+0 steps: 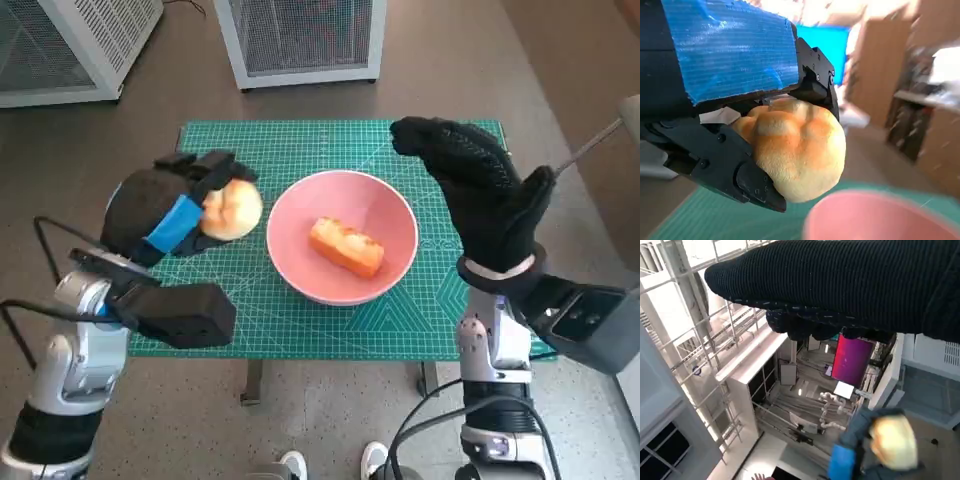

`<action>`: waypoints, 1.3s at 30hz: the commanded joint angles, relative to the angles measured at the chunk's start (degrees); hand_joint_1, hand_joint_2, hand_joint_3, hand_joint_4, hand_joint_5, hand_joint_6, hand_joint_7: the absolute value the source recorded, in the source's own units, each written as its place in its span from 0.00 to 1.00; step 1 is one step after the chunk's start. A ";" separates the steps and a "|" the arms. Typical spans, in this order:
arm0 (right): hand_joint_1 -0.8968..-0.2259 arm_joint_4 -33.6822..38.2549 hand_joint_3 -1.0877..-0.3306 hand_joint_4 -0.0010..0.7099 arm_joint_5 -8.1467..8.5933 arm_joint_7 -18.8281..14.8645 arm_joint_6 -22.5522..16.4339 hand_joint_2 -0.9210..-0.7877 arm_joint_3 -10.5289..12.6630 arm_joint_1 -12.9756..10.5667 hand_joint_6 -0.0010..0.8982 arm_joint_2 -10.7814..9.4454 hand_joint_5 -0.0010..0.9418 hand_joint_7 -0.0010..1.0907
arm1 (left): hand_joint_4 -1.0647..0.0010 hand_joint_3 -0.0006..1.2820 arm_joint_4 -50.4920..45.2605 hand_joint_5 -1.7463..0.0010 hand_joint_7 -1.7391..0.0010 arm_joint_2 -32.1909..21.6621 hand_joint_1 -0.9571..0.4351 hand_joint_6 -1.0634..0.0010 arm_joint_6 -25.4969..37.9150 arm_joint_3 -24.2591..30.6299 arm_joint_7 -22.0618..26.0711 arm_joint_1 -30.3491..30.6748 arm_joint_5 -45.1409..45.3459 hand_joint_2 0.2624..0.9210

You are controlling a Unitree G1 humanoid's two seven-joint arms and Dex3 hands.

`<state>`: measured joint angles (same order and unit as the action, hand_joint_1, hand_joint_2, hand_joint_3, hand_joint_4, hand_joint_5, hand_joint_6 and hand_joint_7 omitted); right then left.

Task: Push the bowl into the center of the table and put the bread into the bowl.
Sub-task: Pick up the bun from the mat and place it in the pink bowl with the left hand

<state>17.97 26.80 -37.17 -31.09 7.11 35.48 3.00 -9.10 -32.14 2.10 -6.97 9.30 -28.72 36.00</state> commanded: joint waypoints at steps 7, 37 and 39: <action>0.60 0.10 0.82 0.36 -0.30 0.31 0.57 0.00 0.02 -1.01 0.00 -0.16 0.00 0.61 | 0.22 0.00 4.28 0.41 0.39 7.69 0.69 0.32 -3.58 -5.70 -2.81 -8.19 1.21 0.97; 0.58 -1.79 0.84 0.37 -0.13 0.41 1.13 0.00 0.85 -2.84 0.00 0.84 0.00 0.56 | 0.75 0.01 28.67 0.98 0.90 13.15 0.40 0.69 -5.37 -13.50 1.52 -14.67 1.26 0.97; 0.58 -1.69 0.84 0.37 -0.24 0.42 0.95 0.00 0.86 -2.83 0.00 0.85 0.00 0.56 | 0.77 0.01 28.60 0.99 0.91 12.87 0.38 0.70 -5.56 -13.51 1.68 -14.57 1.38 0.98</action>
<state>16.21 26.80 -37.05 -30.62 7.74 34.05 3.63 19.78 -18.50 -3.54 -20.23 10.38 -42.91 37.26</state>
